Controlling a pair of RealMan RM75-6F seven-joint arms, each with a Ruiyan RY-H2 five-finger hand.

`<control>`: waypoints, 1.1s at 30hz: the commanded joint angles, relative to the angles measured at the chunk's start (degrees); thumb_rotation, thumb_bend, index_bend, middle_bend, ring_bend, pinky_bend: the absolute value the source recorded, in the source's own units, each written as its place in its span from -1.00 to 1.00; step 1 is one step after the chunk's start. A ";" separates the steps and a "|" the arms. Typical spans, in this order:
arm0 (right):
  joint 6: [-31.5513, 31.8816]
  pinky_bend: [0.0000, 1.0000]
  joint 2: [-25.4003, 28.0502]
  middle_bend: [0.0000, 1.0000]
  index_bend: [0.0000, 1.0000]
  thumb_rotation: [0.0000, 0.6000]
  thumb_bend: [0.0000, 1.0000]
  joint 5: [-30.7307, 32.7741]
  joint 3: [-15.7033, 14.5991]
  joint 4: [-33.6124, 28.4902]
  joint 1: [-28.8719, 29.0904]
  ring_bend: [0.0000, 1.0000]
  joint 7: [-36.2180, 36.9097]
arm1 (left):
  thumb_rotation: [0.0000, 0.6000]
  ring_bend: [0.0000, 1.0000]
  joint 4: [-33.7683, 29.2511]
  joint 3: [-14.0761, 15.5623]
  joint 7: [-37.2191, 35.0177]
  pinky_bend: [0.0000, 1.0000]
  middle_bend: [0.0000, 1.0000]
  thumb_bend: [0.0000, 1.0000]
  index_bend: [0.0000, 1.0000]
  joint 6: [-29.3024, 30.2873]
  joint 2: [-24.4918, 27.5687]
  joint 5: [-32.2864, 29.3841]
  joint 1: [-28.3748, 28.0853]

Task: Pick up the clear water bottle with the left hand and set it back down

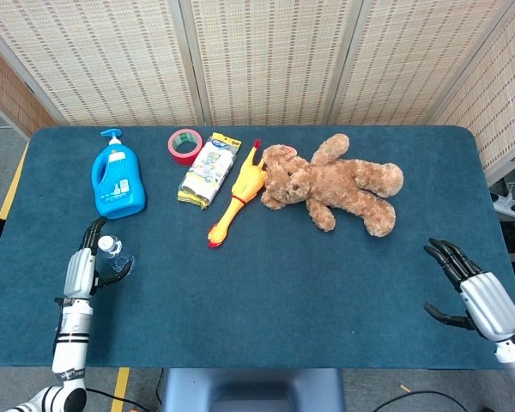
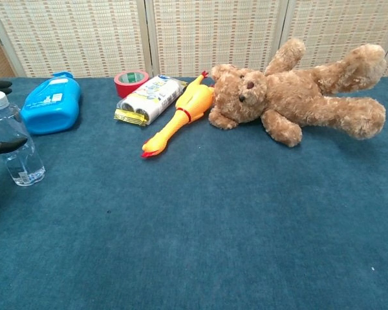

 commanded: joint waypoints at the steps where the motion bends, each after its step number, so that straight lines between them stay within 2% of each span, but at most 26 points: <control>1: -0.04 -0.48 0.01 -1.00 -1.00 1.00 -0.72 0.03 0.01 -0.01 0.03 -1.00 0.03 | 1.00 -1.00 -2.28 0.11 3.53 -0.70 -1.00 -0.52 -1.00 0.41 1.81 -0.13 0.10; 13: -0.15 -0.48 0.07 -1.00 -1.00 1.00 -0.72 0.14 0.03 -0.09 0.07 -1.00 0.10 | 1.00 -1.00 -3.40 0.07 12.40 -0.70 -1.00 -0.48 -1.00 3.43 4.39 0.97 -0.05; 18: -0.73 -0.48 0.09 -1.00 -1.00 1.00 -0.72 0.23 -0.02 -0.28 0.28 -1.00 -0.19 | 1.00 -1.00 -8.01 1.23 13.16 -0.70 -1.00 -0.49 -1.00 3.84 7.82 3.10 0.20; 28: -1.26 -0.48 0.13 -1.00 -1.00 1.00 -0.72 0.40 0.06 -0.43 0.57 -1.00 -0.29 | 1.00 -1.00 -15.69 1.44 18.45 -0.70 -1.00 -0.44 -1.00 6.69 14.22 5.72 0.86; 33: -1.33 -0.48 0.23 -1.00 -1.00 1.00 -0.72 0.17 -0.04 -0.37 0.70 -1.00 -0.09 | 1.00 -1.00 -18.03 3.04 22.77 -0.70 -1.00 -0.39 -1.00 4.97 19.56 5.16 1.66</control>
